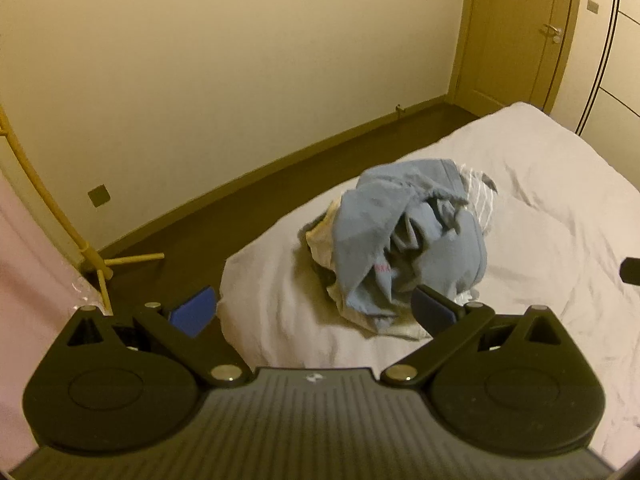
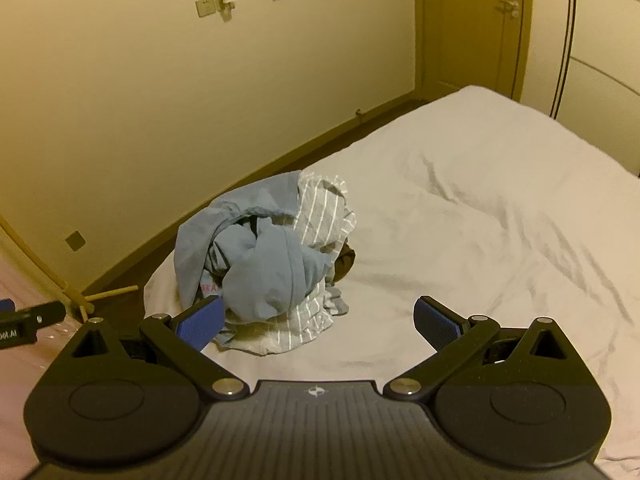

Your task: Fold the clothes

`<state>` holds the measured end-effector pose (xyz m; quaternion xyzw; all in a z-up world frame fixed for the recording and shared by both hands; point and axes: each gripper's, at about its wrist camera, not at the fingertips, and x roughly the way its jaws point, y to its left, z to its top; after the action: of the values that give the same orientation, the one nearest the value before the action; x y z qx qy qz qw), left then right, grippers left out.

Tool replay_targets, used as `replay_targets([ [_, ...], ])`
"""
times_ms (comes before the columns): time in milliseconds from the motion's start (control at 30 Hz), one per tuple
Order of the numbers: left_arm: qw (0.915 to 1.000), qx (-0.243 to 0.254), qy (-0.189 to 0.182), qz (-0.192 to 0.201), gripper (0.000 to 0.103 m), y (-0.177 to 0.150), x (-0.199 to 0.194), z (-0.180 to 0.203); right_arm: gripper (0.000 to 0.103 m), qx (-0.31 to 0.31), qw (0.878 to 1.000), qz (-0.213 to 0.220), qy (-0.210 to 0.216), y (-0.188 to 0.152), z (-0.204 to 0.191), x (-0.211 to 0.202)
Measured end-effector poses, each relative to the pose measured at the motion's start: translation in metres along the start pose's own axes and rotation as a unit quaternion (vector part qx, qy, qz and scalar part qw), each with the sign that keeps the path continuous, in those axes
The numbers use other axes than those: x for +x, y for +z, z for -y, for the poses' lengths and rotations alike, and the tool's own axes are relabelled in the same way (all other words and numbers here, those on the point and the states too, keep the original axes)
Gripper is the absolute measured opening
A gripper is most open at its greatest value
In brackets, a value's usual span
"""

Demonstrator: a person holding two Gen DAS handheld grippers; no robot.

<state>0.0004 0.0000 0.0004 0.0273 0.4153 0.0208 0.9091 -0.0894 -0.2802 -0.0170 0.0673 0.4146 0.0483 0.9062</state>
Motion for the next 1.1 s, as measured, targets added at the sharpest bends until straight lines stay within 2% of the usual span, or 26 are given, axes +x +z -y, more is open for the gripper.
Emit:
replay_targets([
  [100,0.9997,-0.018,0.012,0.007,0.102,0.004,0.0,0.001,0.103,-0.009,1.0,-0.005,-0.009,-0.007,-0.009,0.002],
  [233,0.9971,-0.056,0.004,0.052,0.102,-0.023,-0.017,-0.011,0.103,-0.02,1.0,-0.011,-0.02,-0.017,-0.02,0.004],
  [300,0.9965,-0.069,-0.002,0.046,0.102,-0.034,-0.023,-0.018,0.103,-0.02,1.0,-0.016,-0.018,-0.02,-0.019,0.006],
  [333,0.9966,-0.072,-0.005,0.039,0.102,-0.039,-0.025,-0.021,0.103,-0.011,1.0,-0.021,-0.006,-0.017,-0.005,0.009],
  [367,0.9973,-0.072,-0.002,0.013,0.102,-0.025,-0.018,-0.016,0.103,-0.008,1.0,-0.022,0.0,-0.016,-0.005,0.008],
  [433,0.9971,-0.075,-0.008,-0.002,0.102,-0.021,-0.015,-0.015,0.103,-0.006,1.0,-0.019,0.005,-0.017,0.003,0.006],
  [700,0.998,-0.054,-0.032,-0.009,0.102,-0.024,-0.014,-0.003,0.103,-0.002,1.0,-0.012,-0.014,-0.023,0.015,0.001],
  [1100,0.9989,-0.016,-0.045,-0.003,0.102,-0.018,-0.008,0.021,0.103,0.017,0.999,-0.004,-0.028,-0.026,0.028,-0.006],
])
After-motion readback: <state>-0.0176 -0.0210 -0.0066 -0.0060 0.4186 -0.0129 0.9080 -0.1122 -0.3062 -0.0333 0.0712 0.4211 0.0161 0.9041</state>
